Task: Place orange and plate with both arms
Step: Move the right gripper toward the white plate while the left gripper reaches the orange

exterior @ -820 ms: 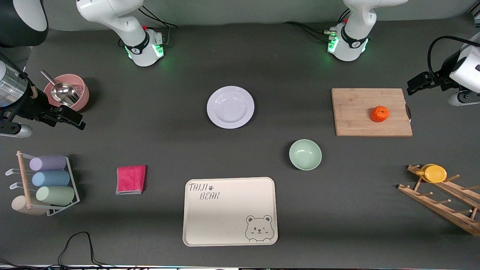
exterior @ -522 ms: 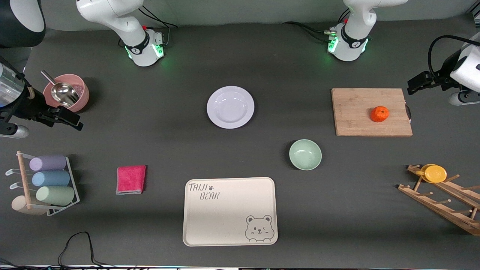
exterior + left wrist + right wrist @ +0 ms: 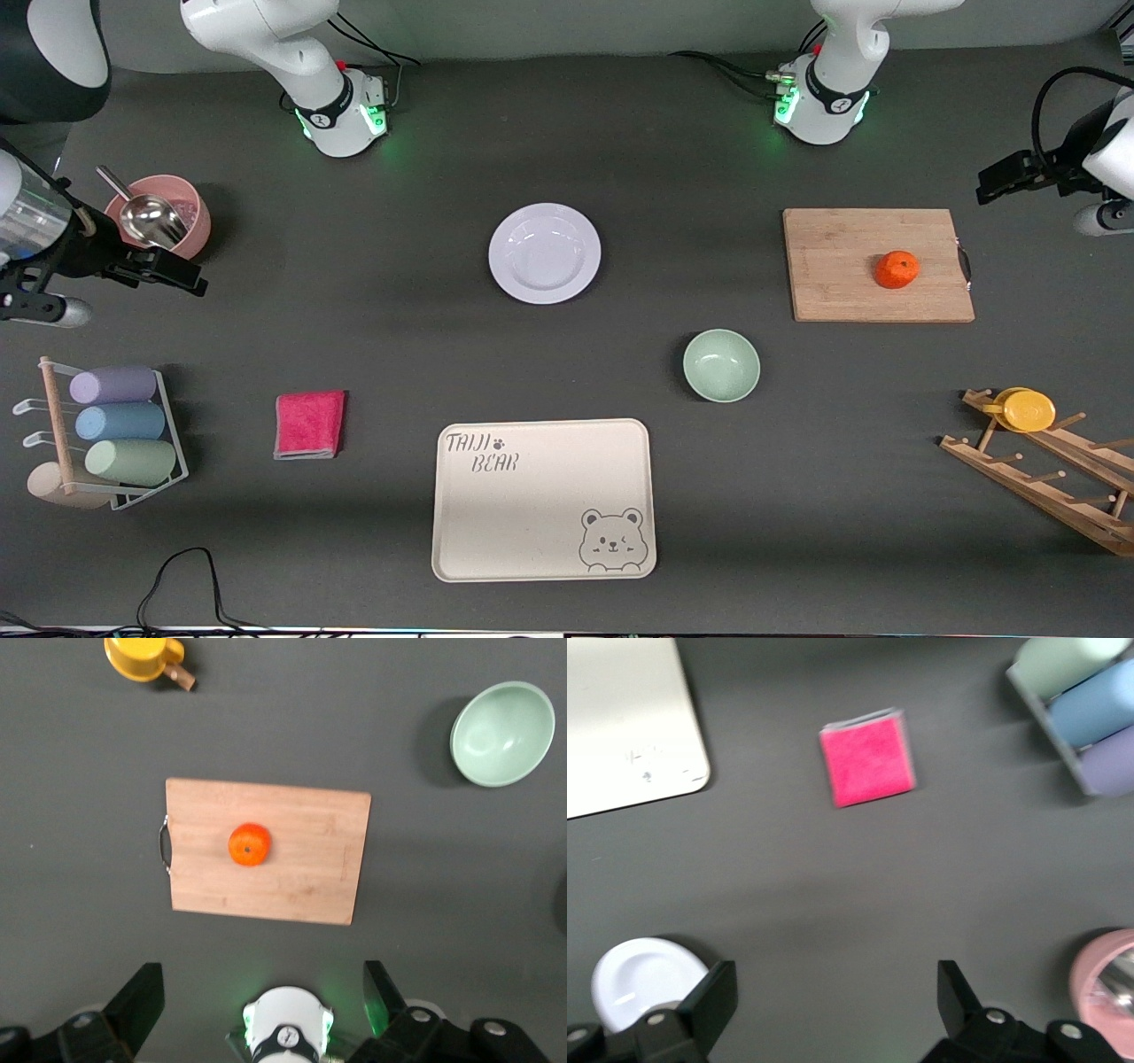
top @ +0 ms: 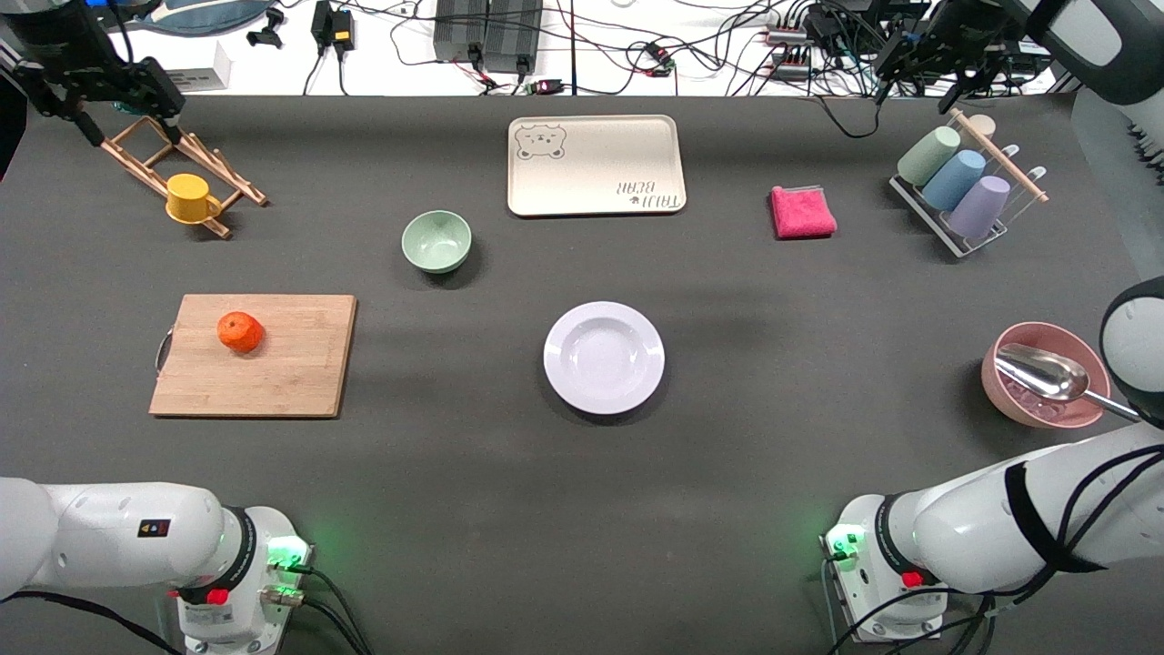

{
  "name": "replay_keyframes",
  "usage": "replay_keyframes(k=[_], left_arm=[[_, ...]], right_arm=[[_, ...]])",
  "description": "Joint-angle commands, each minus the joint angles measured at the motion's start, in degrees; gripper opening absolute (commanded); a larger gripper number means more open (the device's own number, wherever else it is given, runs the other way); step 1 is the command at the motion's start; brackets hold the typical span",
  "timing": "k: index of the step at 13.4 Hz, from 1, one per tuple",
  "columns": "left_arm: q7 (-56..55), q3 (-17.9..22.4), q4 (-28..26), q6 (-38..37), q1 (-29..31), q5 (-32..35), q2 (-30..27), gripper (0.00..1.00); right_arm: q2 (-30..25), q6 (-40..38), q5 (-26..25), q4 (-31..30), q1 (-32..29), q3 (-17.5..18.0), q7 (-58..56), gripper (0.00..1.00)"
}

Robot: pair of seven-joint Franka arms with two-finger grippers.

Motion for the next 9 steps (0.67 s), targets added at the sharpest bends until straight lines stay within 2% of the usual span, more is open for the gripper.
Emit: replay_keyframes(k=[1, 3, 6, 7, 9], left_arm=[[1.9, 0.66, 2.27, -4.41, -0.17, 3.82, -1.09, 1.0], [2.08, 1.36, -1.05, -5.11, -0.08, 4.26, -5.82, 1.0], [2.08, 2.24, -17.64, 0.32, -0.08, 4.35, -22.15, 1.0], [2.08, 2.24, -19.95, 0.77, -0.08, 4.35, -24.55, 1.0], [2.08, 2.33, -20.33, 0.78, -0.08, 4.35, -24.57, 1.0]], right_arm=[[0.01, -2.33, 5.24, 0.65, 0.18, -0.48, 1.32, 1.0], [0.18, -2.34, 6.99, 0.56, 0.09, -0.47, 0.97, 1.0], [-0.78, -3.12, 16.64, -4.96, 0.09, -1.44, 0.27, 1.0], [-0.78, -3.3, 18.07, -5.93, 0.44, -1.44, -0.78, 1.0], [0.44, -2.95, 19.13, -6.47, 1.49, -1.09, -4.99, 1.0]])
